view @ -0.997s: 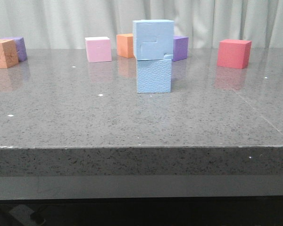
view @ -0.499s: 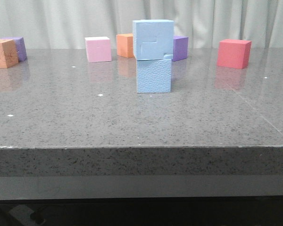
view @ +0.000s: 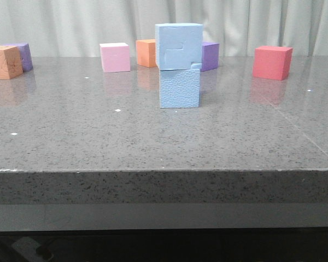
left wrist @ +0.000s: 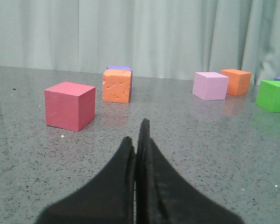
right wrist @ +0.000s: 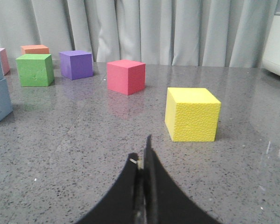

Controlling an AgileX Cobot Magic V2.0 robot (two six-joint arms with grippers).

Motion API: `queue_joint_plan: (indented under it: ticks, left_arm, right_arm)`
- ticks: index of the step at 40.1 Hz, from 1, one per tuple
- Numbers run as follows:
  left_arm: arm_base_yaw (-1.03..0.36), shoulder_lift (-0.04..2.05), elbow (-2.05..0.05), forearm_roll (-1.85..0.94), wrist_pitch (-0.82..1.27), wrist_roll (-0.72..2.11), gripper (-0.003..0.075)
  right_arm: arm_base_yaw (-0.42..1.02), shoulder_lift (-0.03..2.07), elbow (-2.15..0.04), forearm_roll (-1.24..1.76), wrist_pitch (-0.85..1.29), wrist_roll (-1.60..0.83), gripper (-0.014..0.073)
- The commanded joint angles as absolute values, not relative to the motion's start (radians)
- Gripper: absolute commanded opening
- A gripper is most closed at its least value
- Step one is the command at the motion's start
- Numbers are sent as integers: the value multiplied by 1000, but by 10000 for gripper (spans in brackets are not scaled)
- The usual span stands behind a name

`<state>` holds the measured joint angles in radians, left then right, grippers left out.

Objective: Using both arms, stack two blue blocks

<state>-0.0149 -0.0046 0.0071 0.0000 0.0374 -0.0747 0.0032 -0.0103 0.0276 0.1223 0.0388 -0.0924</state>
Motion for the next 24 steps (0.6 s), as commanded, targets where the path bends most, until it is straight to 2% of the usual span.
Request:
queue_joint_plan:
  ticks: [1,17,24]
  left_arm:
    - [-22,-22,9,0,-48,-72,-20]
    - [-22,-22,9,0,-48,-72,-20]
    - [-22,-22,9,0,-48,-72,-20]
  right_arm:
    - [12,-28,21,125,-42,-96,-119]
    - [11,-28,21,125,-42,-95,-119]
    - [10,-28,21,-32,-48,62,-119]
